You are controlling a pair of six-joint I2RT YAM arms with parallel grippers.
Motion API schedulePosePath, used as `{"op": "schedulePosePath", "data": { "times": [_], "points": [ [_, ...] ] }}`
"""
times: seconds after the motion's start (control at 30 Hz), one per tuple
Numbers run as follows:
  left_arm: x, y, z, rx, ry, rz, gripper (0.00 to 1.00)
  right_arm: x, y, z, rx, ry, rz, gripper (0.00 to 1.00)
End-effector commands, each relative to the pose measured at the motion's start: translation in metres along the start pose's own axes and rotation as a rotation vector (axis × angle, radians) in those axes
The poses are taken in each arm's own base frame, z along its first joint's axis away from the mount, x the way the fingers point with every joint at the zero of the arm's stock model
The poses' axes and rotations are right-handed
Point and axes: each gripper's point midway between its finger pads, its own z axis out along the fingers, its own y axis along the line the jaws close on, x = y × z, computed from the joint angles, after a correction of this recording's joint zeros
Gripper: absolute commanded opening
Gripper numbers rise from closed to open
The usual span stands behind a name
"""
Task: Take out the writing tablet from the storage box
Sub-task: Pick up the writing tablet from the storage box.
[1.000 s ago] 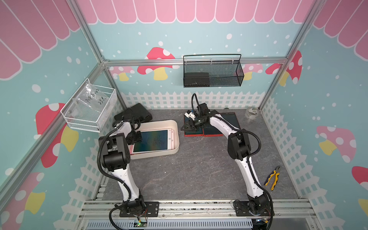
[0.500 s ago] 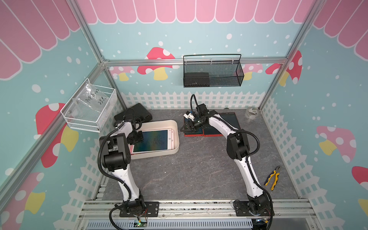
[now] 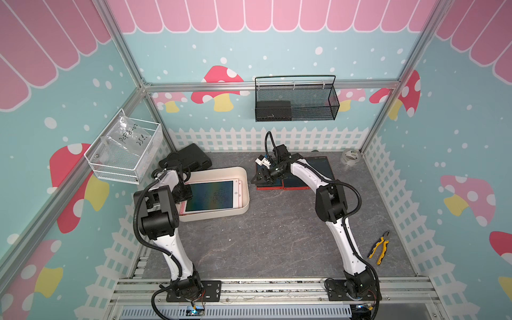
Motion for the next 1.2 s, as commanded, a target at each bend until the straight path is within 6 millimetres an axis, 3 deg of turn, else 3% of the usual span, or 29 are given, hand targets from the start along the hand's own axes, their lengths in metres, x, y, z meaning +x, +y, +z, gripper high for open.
{"op": "schedulePosePath", "data": {
  "times": [0.0,0.37,0.67,0.93,1.17],
  "points": [
    [0.033,0.003,0.032,0.003,0.149,0.054,0.47,0.004,0.006,0.001,-0.017,0.015,-0.024,0.52],
    [0.041,0.0,0.039,0.126,0.221,0.027,0.51,-0.002,0.012,-0.012,-0.021,-0.01,-0.047,0.52],
    [0.043,-0.017,0.037,0.18,0.238,0.057,0.5,-0.008,0.012,-0.023,-0.031,-0.032,-0.043,0.52],
    [0.039,-0.061,0.017,0.249,0.235,0.16,0.48,-0.007,0.005,-0.018,-0.04,-0.025,-0.013,0.52],
    [0.037,-0.079,0.017,0.265,0.247,0.179,0.47,0.0,0.002,-0.012,-0.069,-0.004,0.014,0.52]
  ]
}}
